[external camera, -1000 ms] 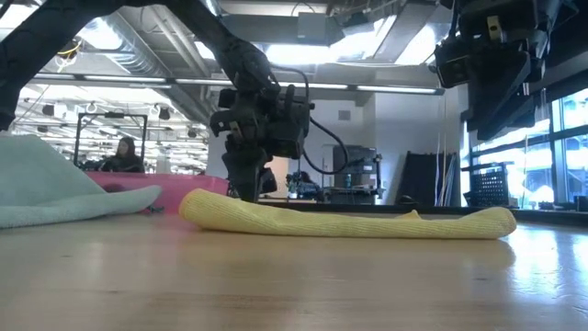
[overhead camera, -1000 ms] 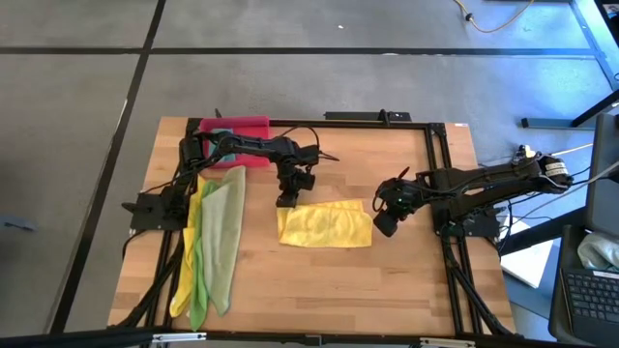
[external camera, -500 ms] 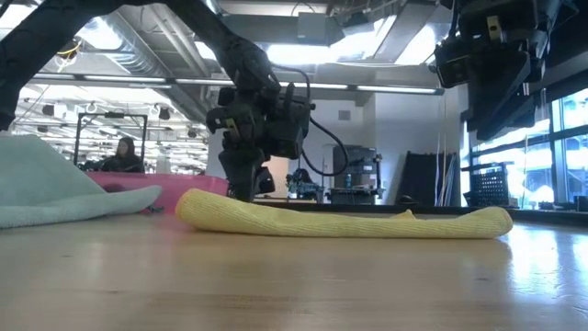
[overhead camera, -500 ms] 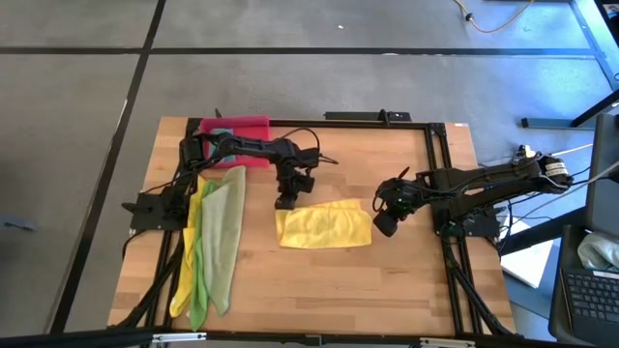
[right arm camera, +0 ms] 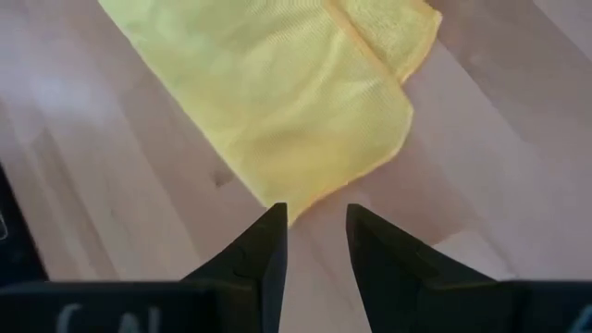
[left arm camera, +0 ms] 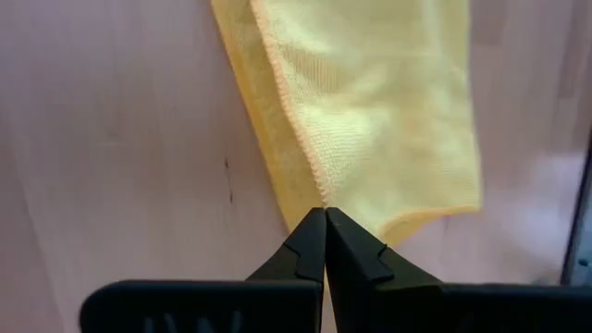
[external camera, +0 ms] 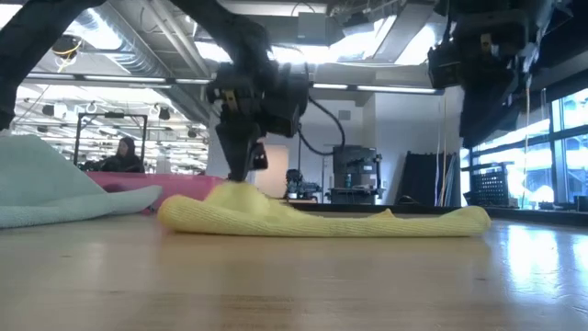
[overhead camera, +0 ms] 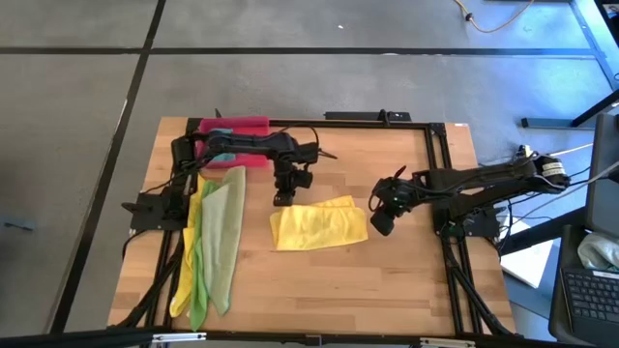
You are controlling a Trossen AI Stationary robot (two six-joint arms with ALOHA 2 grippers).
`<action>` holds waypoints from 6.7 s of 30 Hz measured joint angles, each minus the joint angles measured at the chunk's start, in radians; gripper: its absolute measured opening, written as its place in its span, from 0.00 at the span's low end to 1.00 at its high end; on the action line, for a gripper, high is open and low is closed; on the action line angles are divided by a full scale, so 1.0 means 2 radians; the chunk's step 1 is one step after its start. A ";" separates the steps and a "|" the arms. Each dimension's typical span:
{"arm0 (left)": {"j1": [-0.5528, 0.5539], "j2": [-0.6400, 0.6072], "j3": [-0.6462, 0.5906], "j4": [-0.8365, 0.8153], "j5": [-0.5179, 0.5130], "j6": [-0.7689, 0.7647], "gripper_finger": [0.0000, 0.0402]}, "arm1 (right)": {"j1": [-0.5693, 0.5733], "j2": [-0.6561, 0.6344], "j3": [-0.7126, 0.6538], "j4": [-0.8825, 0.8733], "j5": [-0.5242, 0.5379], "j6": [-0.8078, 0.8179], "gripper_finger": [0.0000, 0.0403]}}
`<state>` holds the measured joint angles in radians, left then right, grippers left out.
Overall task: Fold microfiber towels
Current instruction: Fold the right yellow microfiber towel on the table
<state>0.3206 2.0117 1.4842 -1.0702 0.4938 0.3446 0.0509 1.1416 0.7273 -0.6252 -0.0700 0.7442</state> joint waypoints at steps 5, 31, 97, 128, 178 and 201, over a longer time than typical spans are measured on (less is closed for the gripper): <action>-0.012 0.001 0.034 -0.053 -0.001 -0.001 0.00 | -0.013 0.021 -0.013 0.043 -0.003 -0.024 0.29; -0.056 -0.002 0.102 -0.185 -0.051 -0.092 0.00 | -0.039 0.050 -0.148 0.228 -0.032 0.056 0.29; -0.069 -0.042 -0.096 -0.067 -0.163 -0.197 0.00 | -0.099 0.093 -0.072 0.401 -0.029 -0.044 0.29; -0.049 -0.042 -0.094 -0.077 -0.117 -0.165 0.14 | -0.110 0.410 0.172 0.212 -0.119 -0.270 0.29; -0.117 -0.023 -0.094 0.104 -0.158 -0.278 0.36 | -0.109 0.310 0.104 0.022 -0.095 -0.181 0.29; -0.124 -0.240 -0.095 0.087 -0.284 -0.353 0.36 | -0.087 0.100 0.104 0.096 -0.033 -0.166 0.39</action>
<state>0.0732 1.5321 1.2942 -0.8956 -0.0743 -0.3613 -0.1241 1.3415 0.9357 -0.4322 -0.1360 0.4128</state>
